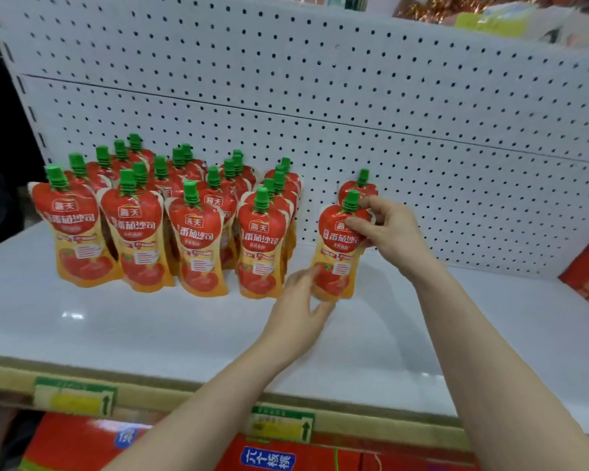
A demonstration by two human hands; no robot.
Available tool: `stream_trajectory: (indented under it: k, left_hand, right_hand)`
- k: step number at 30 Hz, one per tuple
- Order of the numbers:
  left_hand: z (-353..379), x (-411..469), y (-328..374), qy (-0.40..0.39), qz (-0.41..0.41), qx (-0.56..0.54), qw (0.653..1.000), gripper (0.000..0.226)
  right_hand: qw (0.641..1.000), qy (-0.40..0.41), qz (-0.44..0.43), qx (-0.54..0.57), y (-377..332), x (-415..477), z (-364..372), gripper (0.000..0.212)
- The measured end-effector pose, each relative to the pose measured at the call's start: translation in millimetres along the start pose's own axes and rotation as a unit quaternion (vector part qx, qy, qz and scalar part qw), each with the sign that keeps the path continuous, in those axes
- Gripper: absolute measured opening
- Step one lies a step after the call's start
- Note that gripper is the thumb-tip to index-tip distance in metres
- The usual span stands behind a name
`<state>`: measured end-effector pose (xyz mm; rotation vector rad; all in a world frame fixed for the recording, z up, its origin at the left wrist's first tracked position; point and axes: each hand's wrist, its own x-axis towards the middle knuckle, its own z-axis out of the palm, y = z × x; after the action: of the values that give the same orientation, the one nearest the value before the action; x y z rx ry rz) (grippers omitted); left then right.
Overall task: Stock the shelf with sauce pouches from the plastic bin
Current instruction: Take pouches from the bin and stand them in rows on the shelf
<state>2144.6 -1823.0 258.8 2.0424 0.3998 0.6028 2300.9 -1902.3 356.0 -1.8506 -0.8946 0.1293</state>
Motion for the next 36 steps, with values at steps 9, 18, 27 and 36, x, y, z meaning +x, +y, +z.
stream_trajectory:
  k: [9,18,27,36]
  left_hand:
    - [31,71,-10,-0.008,-0.129,0.119,0.984,0.067]
    - [44,104,-27,0.04,-0.111,0.118,0.986,0.069]
    - [47,112,-27,0.037,-0.148,0.138,0.979,0.069]
    - [23,77,-6,-0.017,-0.068,0.083,0.994,0.056]
  right_hand:
    - [0.989,0.041,-0.081,-0.116,31,71,21,0.025]
    - [0.959,0.033,-0.169,-0.224,42,99,28,0.026]
    - [0.93,0.028,-0.193,-0.311,55,107,28,0.045]
    - [0.929,0.07,-0.155,-0.328,49,37,1,0.043]
